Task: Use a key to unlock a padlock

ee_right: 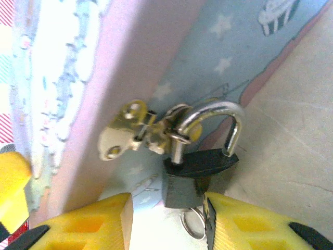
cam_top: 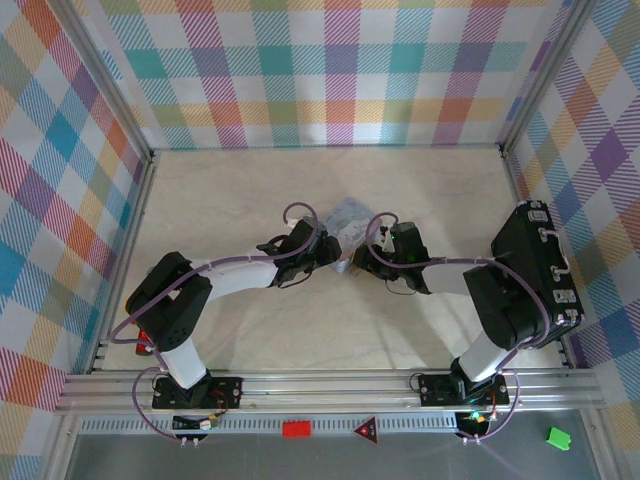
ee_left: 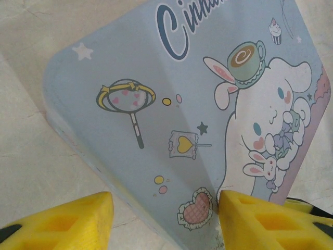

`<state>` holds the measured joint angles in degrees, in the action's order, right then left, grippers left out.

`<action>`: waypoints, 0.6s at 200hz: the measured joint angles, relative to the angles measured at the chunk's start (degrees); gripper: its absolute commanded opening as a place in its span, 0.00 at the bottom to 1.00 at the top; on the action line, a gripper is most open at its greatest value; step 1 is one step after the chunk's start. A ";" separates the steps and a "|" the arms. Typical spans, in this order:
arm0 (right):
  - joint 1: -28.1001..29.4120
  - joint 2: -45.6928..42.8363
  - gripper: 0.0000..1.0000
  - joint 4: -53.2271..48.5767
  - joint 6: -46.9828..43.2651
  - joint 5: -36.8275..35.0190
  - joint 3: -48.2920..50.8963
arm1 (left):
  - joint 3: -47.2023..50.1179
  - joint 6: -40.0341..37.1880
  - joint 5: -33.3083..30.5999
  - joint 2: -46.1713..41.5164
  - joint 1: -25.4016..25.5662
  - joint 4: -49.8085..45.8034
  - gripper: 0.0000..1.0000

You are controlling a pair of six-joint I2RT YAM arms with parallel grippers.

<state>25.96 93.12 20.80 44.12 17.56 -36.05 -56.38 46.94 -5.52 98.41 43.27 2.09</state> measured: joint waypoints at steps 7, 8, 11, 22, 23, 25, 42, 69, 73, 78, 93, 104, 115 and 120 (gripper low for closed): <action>0.00 -0.35 0.40 -0.11 0.00 -0.28 0.00 | 0.00 0.02 -0.02 0.00 0.00 0.00 0.55; 0.00 -0.37 0.40 -0.09 0.00 -0.31 0.00 | 0.00 0.02 -0.02 0.00 0.00 -0.02 0.55; 0.00 -0.42 0.40 -0.13 0.00 -0.46 0.00 | 0.00 0.02 -0.02 0.00 0.00 0.00 0.55; 0.00 -0.48 0.40 -0.26 0.00 -0.68 -0.02 | 0.00 0.02 0.00 0.00 0.00 -0.02 0.55; 0.00 -0.48 0.40 -0.24 0.00 -0.70 -0.02 | 0.00 0.02 0.00 -0.02 0.00 -0.02 0.55; 0.00 -0.48 0.40 -0.28 0.00 -0.72 -0.02 | 0.00 0.02 0.00 -0.02 0.00 -0.02 0.55; 0.00 -0.31 0.41 -0.44 0.02 -1.09 -0.17 | 0.00 0.02 0.02 -0.02 0.00 -0.02 0.55; 0.00 1.20 0.43 -0.46 0.22 -1.46 -0.48 | 0.00 0.02 0.00 -0.02 0.00 -0.02 0.55; 0.00 1.60 0.43 -0.44 0.28 -1.46 -0.50 | 0.00 0.02 0.00 -0.02 0.00 -0.02 0.55; 0.00 2.01 0.43 -0.39 0.26 -1.46 -0.57 | 0.00 0.02 0.00 -0.02 0.00 -0.02 0.55; 0.00 3.30 0.44 -0.22 0.26 -1.25 -0.85 | 0.00 0.04 -0.02 -0.02 0.00 -0.04 0.55; 0.00 3.45 0.44 -0.28 0.44 -1.22 -1.09 | 0.00 0.11 -0.02 -0.02 0.00 -0.04 0.55; 0.00 3.56 0.44 -0.28 0.48 -1.05 -1.20 | 0.00 0.20 -0.13 -0.02 0.00 -0.11 0.55; 0.00 3.58 0.44 -0.31 0.48 -1.05 -1.25 | 0.00 0.22 -0.15 -0.02 0.00 -0.13 0.55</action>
<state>25.96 96.71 20.49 44.60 16.51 -37.30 -56.38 47.16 -5.67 98.39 43.27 1.96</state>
